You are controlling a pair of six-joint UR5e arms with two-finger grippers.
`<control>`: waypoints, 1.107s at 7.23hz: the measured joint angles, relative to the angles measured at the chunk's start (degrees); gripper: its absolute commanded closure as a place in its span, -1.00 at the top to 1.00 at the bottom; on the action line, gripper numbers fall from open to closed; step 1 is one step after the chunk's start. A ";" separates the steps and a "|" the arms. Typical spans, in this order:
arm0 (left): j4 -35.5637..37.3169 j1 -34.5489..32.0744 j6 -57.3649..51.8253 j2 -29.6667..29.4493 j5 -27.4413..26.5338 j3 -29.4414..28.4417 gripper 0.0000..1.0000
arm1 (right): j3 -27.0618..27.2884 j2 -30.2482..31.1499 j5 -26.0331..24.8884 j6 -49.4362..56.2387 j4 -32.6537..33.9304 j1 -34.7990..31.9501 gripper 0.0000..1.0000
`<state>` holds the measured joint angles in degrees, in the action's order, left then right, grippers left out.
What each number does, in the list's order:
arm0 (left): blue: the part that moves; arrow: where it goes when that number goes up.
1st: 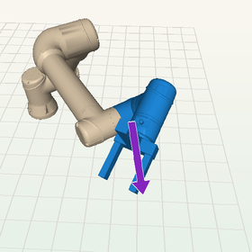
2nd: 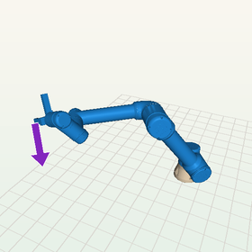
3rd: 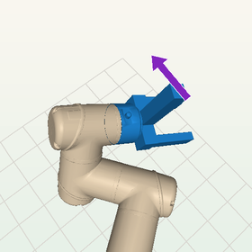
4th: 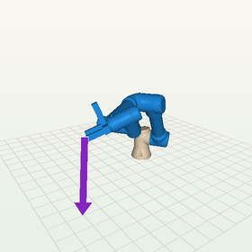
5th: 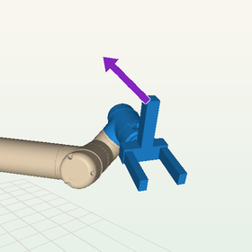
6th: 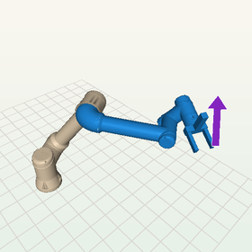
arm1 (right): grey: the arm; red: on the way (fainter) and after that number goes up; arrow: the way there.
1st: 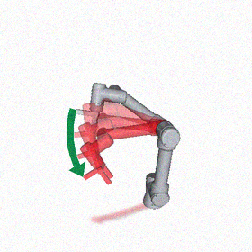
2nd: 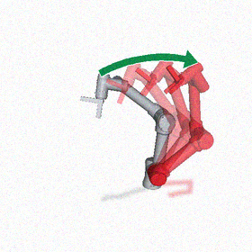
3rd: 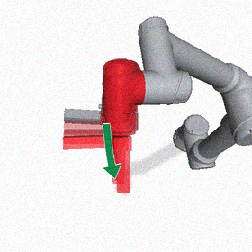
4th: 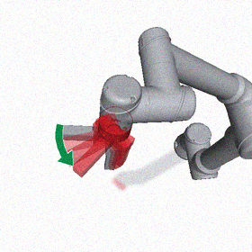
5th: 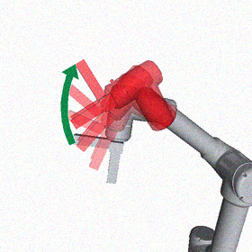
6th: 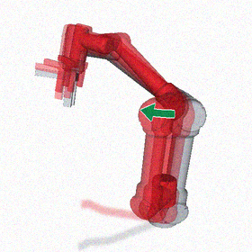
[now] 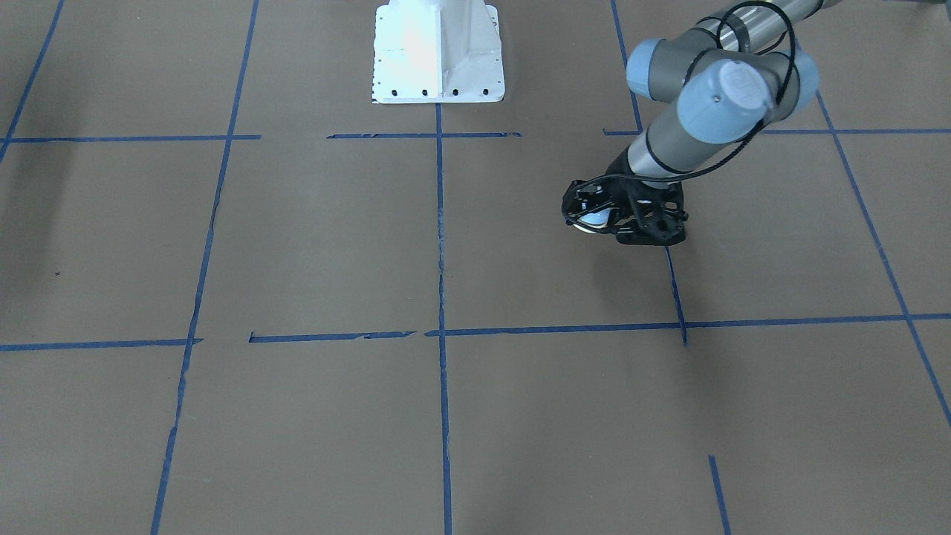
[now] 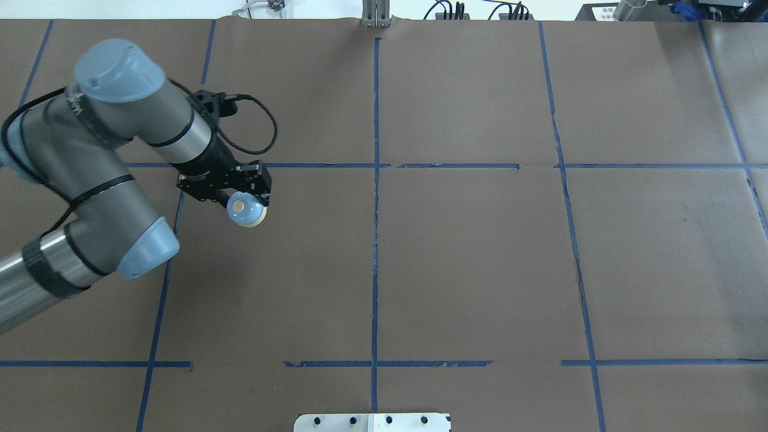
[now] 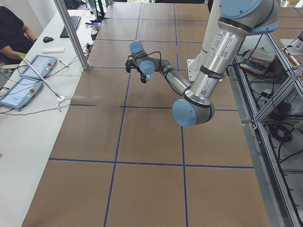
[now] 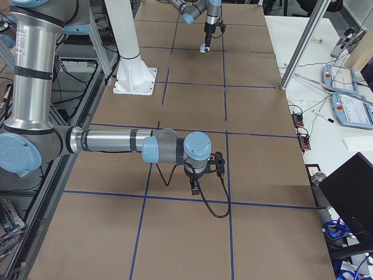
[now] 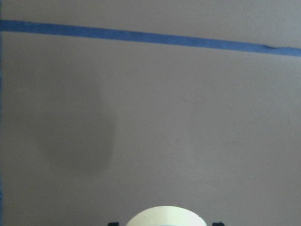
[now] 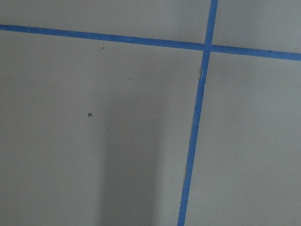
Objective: Place and press bell with both arms
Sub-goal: 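Carry the bell with the left gripper toward the central tape crossing, then lower the bell onto the tape crossing and open the left gripper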
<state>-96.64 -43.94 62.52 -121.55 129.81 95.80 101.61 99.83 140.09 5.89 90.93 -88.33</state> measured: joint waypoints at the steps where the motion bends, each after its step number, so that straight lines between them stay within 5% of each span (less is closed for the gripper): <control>1: 1.92 0.71 -0.19 -7.17 -0.98 -6.62 -0.87 | -0.09 0.00 -0.13 -0.05 -0.75 0.00 1.00; 5: 0.79 5.70 -1.97 -29.09 -6.06 -33.41 -0.77 | -0.60 0.14 -0.48 -0.61 -3.13 0.00 1.00; 8: -0.25 8.23 -0.11 -31.86 -8.90 -37.82 -0.54 | -1.08 0.23 -0.33 -0.93 -3.16 0.00 1.00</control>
<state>-96.90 -35.71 62.42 -153.41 120.91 57.98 100.53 100.06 139.76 4.96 87.76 -88.33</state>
